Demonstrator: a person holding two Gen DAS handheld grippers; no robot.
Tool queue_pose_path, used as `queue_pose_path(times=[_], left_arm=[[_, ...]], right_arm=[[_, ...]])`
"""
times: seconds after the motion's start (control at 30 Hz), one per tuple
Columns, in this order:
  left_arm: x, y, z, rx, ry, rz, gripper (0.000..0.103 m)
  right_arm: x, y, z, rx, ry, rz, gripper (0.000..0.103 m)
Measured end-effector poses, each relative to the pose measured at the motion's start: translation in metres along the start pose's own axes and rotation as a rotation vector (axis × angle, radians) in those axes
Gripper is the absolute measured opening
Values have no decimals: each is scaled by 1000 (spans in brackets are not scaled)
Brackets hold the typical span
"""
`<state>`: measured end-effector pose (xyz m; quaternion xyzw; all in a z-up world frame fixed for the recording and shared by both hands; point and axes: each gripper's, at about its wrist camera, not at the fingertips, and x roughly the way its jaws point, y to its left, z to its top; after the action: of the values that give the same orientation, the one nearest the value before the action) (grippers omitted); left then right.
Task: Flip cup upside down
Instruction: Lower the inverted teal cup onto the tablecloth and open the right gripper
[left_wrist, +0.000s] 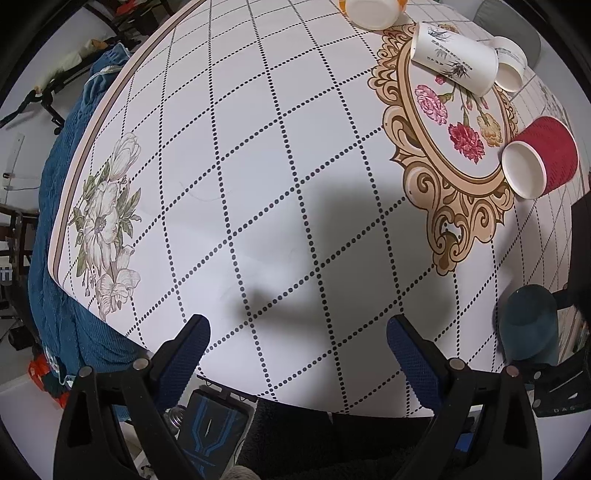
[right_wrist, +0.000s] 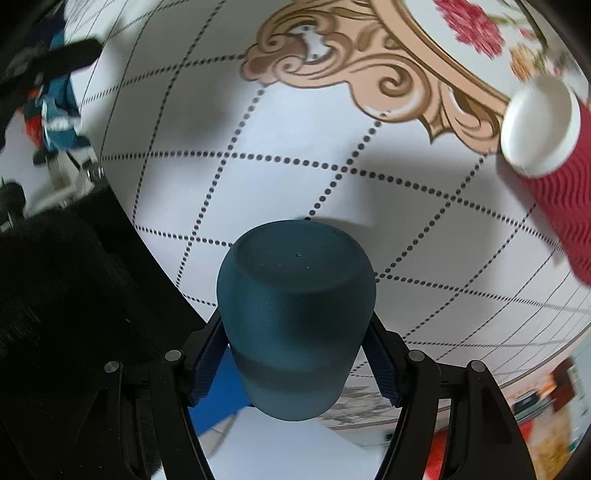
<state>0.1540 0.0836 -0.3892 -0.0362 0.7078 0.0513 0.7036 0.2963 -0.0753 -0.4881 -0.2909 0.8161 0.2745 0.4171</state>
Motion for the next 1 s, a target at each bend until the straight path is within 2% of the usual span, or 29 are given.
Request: queue_pose_path(times=[0.17,0.47,0.57,0.77,0.83,0.87,1.0], left_arm=[[-1,-7,0,15,0,3,98],[-3,-17,-2,39,-4,9,98],[-4,-19,-2,48,-5,11,98],[-5,-27,-5,73,-2,19,98],[-5,-30,-6,80,-3,22,98],[-6,-31,-6,84,-3,22,98],[-7,-37,-5,100,-4,25,98]], right_arm=[[-3,-26,4,86,-15,58,72],[-6,-61,2,196,-13,109,73],[-10,-68,4,205,-36,88,83],[-22,-82,13,203,-67,45,83],[-25,-79,18,199,-78,32,80],[-28,-78,18,197,-90,33,72],[-32,-75,12,207,-132,27,71]])
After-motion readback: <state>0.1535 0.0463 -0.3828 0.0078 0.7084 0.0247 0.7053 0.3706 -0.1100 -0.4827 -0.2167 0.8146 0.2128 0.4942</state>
